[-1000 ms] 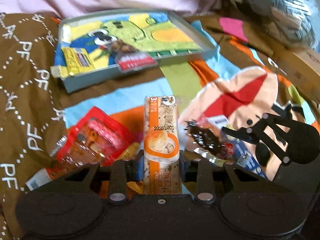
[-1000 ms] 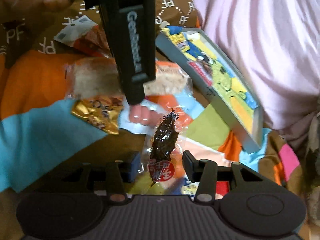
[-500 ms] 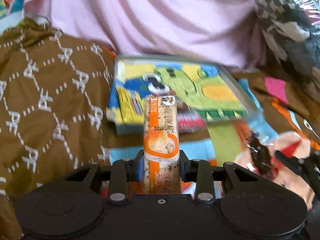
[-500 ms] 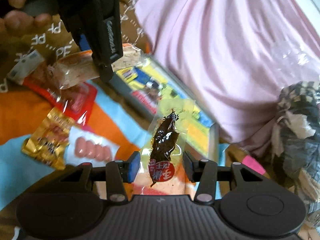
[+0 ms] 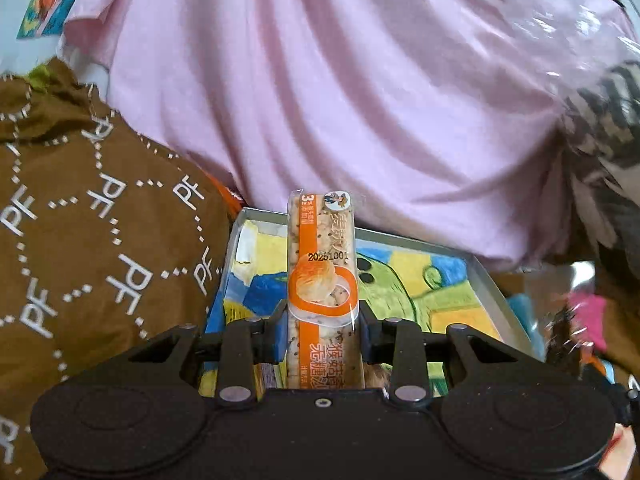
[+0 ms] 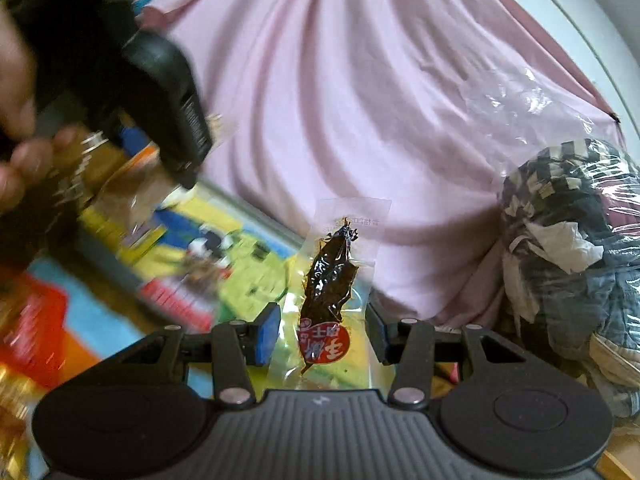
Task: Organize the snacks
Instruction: 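Lift bread stick with left tool while right tool carries dried snack bag toward tray, then lower bread stick into tray and open left tool while right tool releases dried bag there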
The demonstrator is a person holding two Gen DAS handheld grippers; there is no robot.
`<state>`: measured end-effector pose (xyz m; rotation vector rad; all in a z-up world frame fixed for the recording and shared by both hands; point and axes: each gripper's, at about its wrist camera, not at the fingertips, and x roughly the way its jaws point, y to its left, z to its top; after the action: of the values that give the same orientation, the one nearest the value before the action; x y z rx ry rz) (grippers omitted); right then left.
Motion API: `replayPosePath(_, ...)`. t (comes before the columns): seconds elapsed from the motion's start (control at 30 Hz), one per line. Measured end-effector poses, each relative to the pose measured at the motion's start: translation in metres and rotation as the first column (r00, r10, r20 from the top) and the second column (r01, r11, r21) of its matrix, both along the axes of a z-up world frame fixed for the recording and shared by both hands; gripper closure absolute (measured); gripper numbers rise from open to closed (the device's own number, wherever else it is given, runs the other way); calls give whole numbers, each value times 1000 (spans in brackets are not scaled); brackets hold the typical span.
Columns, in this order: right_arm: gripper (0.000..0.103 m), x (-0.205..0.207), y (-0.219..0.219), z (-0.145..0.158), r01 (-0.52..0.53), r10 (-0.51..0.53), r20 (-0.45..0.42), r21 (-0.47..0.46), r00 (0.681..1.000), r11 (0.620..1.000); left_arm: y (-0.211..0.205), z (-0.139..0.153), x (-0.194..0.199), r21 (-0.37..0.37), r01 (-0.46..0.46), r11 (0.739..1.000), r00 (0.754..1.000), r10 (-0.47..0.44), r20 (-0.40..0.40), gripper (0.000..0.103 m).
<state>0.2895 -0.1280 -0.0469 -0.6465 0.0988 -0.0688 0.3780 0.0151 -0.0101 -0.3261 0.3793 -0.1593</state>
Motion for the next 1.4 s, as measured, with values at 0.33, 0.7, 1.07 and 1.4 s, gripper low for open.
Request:
replayPosePath(0.33, 52, 78, -1, 4, 40, -39, -10, 116, 999, 992, -6, -20, 43, -12, 4, 1000, 998, -4, -62, 68)
replayPosePath(0.7, 51, 98, -13, -14, 84, -46, -167, 229, 985, 970, -13, -33, 62, 1, 16, 1000, 992, -16, -126, 68)
replayPosePath(1.07, 21, 89, -25, 4, 107, -31, -233, 322, 972, 941, -19, -30, 54, 20, 36, 999, 987, -32, -155, 53)
replayPosePath(1.4, 6, 43, -44, 44, 93, -28, -162, 406, 986, 909, -18, 3, 11, 33, 22, 999, 997, -20, -73, 17)
